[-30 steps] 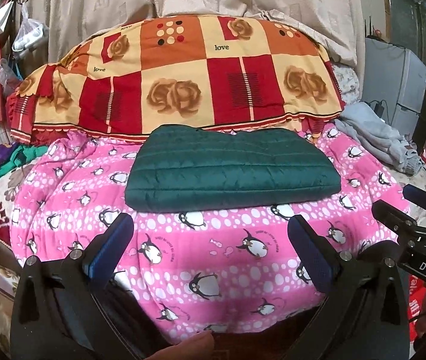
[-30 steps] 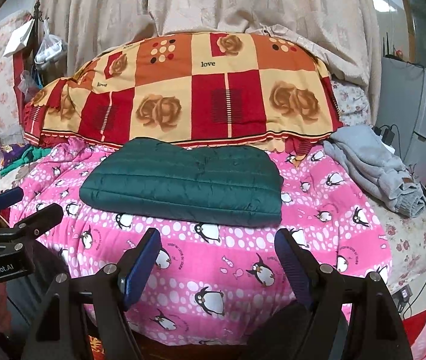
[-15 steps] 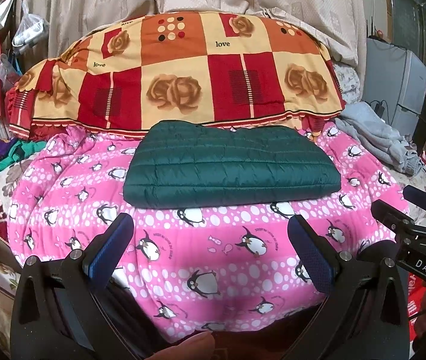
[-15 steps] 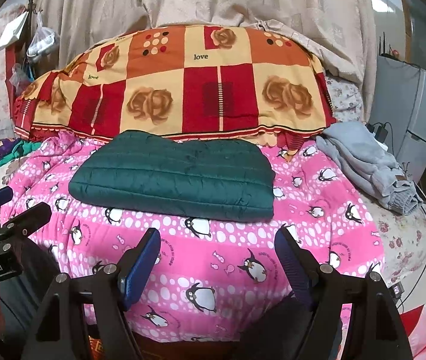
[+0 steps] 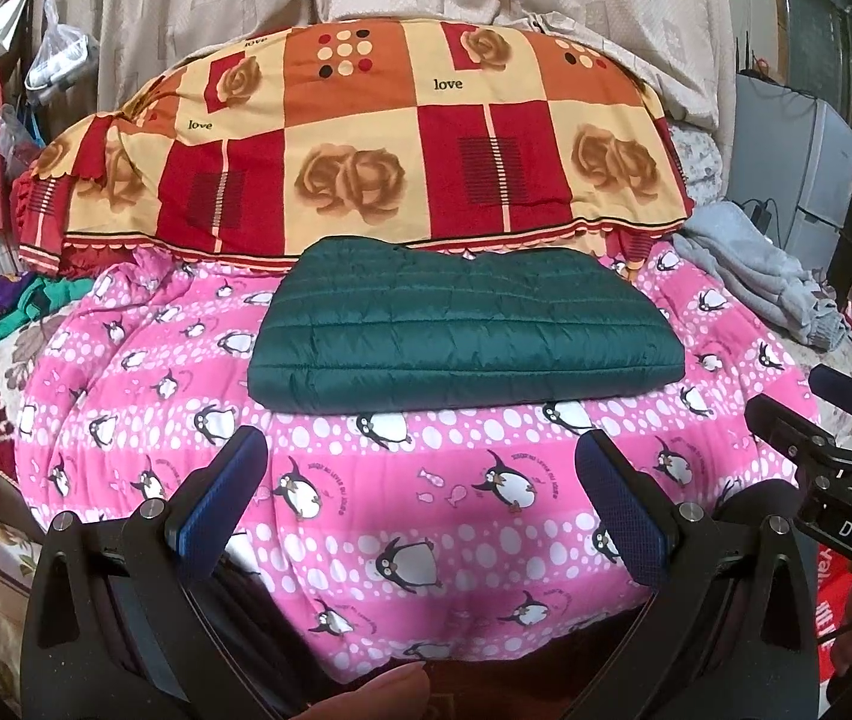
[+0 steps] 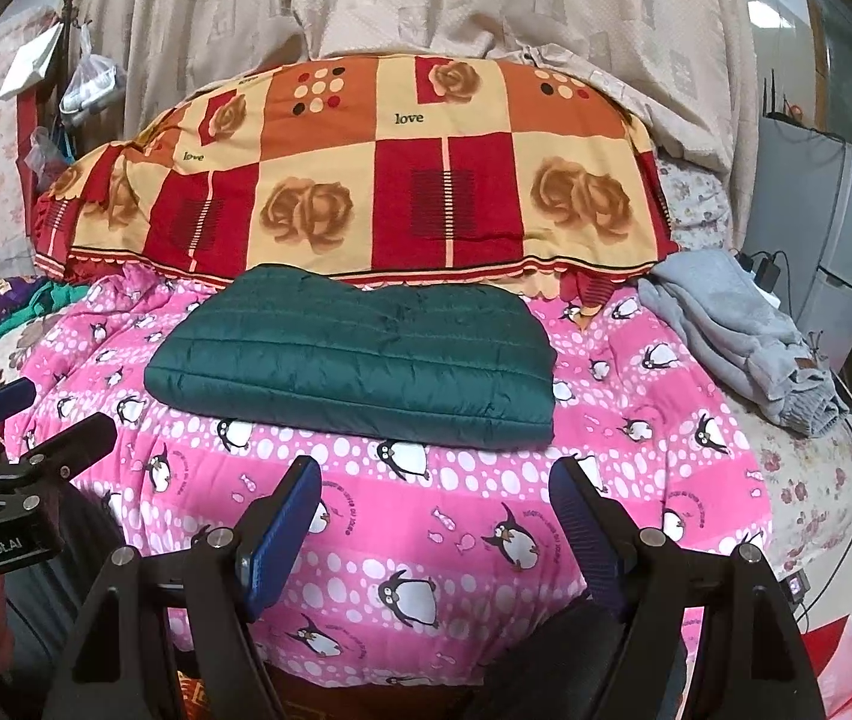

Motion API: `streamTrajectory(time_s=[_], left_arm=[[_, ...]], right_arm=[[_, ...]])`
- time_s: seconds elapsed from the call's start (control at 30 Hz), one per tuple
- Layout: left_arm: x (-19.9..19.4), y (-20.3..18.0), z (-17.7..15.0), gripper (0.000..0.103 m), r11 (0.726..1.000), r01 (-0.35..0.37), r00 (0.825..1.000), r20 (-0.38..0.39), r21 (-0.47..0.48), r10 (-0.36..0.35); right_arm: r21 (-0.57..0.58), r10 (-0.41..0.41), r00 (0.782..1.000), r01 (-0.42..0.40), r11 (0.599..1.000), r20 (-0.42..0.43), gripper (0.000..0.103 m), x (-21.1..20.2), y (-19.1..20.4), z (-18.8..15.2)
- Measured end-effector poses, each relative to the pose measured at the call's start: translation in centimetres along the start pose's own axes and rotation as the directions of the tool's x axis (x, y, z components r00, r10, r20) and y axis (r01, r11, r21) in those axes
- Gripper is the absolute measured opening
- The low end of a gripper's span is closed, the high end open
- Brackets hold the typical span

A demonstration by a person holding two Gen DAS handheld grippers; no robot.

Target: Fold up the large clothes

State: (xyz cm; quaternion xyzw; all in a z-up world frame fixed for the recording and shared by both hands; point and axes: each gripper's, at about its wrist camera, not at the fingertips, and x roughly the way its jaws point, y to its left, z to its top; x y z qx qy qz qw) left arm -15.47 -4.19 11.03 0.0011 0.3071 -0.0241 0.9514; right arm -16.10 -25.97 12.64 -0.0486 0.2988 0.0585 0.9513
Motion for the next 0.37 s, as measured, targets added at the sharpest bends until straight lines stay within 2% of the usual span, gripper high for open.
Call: streamTrajectory(time_s=[0.13, 0.37], left_arm=[[0.0, -0.2, -0.5, 0.103, 1.000, 0.008, 1.000, 0.001, 0.001, -0.008], [-1.0, -0.3, -0.9, 0.103, 1.000, 0.008, 0.999, 0.049, 0.009, -0.008]], right_arm=[[0.000, -0.002, 1.000, 0.002, 1.000, 0.000, 0.076, 0.0, 0.1, 0.0], [0.000, -0.001, 1.000, 0.002, 1.000, 0.005, 0.076, 0.0, 0.3, 0.1]])
